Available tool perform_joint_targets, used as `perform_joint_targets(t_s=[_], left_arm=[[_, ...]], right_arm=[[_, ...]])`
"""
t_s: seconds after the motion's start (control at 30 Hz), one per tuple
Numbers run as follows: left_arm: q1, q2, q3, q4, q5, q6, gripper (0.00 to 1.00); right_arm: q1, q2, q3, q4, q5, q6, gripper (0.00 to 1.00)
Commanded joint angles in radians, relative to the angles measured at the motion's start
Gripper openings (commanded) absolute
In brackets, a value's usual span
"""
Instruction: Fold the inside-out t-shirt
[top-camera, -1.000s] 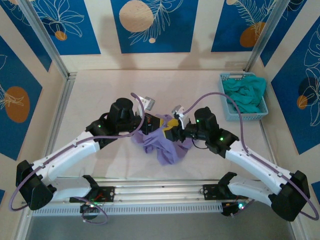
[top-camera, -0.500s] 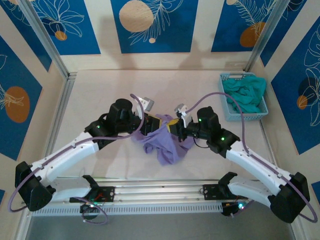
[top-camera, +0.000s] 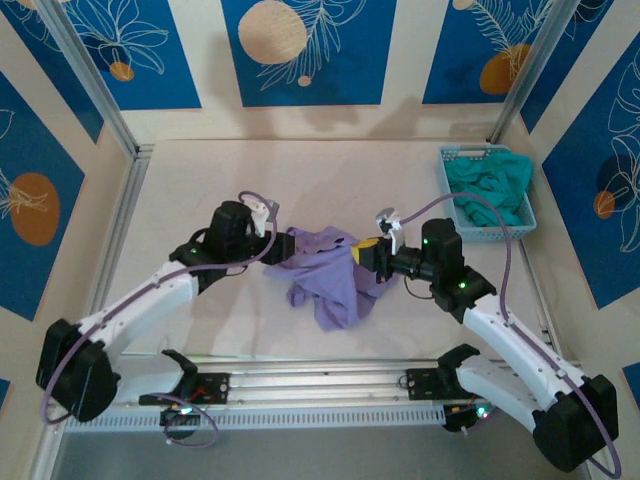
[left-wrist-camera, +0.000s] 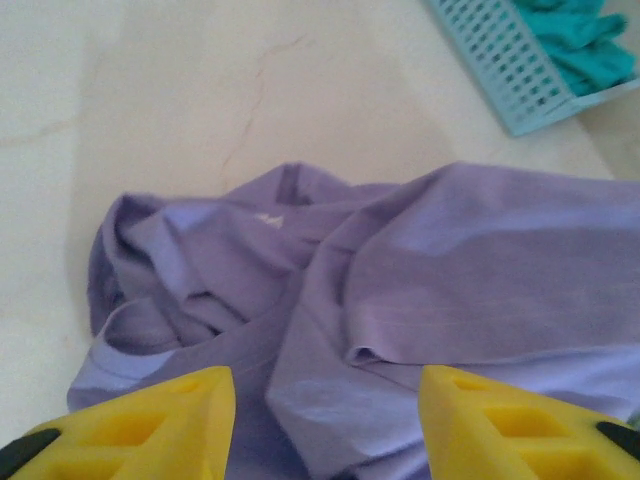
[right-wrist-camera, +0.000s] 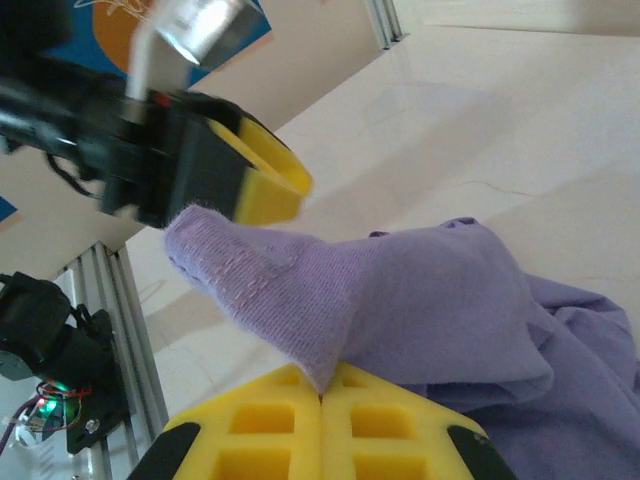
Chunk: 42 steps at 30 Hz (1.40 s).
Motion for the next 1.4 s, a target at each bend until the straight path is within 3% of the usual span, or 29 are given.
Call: perform_joint_targets(t_s=[0.0, 0.3, 0.67, 0.87, 1.13, 1.2, 1.37], left_arm=[[0.01, 0.074, -0.008, 0.063, 0.076, -0.057, 0.54], [-0.021, 0.204, 0.012, 0.147, 0.164, -0.123, 0.62], [-0.061, 0.182, -0.087, 0.245, 0.207, -0.222, 0.63], [-0.082, 0.201, -0.103, 0.277, 0.232, -0.239, 0.55], [-0.083, 0.213, -0.078, 0.287, 0.222, -0.212, 0.28], [-0.081, 0.209, -0.068, 0.27, 0.204, -0.195, 0.26], [-0.084, 0.184, -0.031, 0.132, 0.088, -0.118, 0.44]], right_arm=[[-0.003, -0.019, -0.027, 0.05, -0.055, 0.02, 0.0], [0.001, -0.063, -0.09, 0.089, -0.098, 0.005, 0.0], [0.063, -0.14, -0.196, 0.071, -0.087, 0.021, 0.0], [0.09, -0.154, -0.213, 0.07, -0.062, 0.021, 0.0], [0.095, -0.167, -0.216, 0.04, -0.031, 0.005, 0.0], [0.093, -0.177, -0.214, 0.027, -0.022, 0.001, 0.0], [0.091, -0.186, -0.209, 0.012, -0.014, -0.005, 0.0]])
